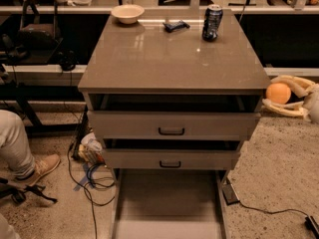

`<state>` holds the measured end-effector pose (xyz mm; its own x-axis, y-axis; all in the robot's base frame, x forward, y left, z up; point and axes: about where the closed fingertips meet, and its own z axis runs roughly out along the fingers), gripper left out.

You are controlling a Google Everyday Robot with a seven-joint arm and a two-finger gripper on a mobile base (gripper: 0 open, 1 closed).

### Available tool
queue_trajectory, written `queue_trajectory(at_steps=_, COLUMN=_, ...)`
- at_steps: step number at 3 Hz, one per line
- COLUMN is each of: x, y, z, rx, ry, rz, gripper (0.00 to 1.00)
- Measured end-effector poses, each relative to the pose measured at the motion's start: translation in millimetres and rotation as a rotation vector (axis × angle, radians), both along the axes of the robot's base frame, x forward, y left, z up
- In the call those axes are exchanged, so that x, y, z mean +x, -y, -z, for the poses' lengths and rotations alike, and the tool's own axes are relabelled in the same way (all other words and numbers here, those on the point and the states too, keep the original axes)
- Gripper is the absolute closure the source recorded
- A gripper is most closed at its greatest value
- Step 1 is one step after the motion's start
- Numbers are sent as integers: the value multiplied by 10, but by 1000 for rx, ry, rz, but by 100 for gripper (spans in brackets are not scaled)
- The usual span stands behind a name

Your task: Pick orange from bottom drawer and place on counter

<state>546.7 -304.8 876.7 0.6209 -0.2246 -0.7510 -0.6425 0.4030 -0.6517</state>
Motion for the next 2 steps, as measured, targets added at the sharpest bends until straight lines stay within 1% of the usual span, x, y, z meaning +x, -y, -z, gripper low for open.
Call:
queue_trajectory(at_steps=1, x=212, y=-35, z=-184, rx=8, ry=-45, rz=-19, gripper=100)
queue_trajectory(at_steps=2, x=591, y=-120, z=-328, rx=32, ry=-123, rz=-19, gripper=100)
